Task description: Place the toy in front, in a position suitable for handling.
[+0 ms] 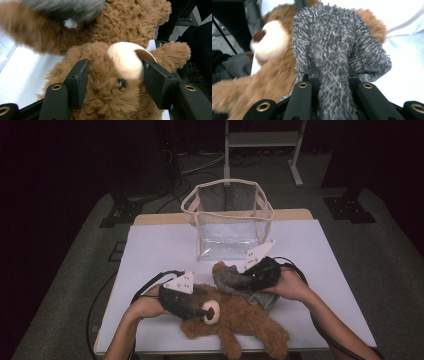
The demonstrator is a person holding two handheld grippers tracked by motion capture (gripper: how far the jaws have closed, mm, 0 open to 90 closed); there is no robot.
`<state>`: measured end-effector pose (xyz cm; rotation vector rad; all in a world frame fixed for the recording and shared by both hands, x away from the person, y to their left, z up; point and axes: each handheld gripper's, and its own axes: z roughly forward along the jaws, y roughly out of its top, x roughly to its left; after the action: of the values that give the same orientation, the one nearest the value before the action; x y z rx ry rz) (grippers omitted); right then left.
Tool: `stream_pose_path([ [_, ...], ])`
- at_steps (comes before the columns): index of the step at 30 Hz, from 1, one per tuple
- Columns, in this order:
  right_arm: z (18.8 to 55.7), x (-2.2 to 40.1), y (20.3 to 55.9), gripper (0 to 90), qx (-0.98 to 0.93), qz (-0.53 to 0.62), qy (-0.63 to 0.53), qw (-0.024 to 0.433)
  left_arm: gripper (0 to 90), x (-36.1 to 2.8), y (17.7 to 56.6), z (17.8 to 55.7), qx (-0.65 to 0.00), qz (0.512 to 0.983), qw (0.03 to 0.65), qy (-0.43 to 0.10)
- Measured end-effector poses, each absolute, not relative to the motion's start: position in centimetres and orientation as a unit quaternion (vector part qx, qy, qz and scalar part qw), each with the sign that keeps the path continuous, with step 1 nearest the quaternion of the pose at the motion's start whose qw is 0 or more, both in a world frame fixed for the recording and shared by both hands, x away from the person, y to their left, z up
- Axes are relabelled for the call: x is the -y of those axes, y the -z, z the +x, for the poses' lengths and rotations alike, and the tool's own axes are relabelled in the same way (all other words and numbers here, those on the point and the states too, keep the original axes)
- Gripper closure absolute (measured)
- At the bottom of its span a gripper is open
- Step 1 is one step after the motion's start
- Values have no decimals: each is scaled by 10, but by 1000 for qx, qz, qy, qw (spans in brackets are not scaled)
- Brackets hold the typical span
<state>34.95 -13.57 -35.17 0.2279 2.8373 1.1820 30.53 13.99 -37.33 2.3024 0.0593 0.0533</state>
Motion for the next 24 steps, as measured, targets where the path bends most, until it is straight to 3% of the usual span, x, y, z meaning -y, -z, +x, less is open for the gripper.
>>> stream_pose_path([
  [5,361,115,363,733,-930,68,-361,13,393,-140,373,305,-21,914,404,-23],
  [9,365,125,370,734,-929,86,-359,-1,392,-140,373,303,-20,914,404,-25],
  [16,365,153,367,735,-924,115,-366,11,392,-138,372,303,-19,915,402,-25],
  [24,380,124,353,732,-917,107,-383,34,390,-138,373,302,-18,915,401,-26],
])
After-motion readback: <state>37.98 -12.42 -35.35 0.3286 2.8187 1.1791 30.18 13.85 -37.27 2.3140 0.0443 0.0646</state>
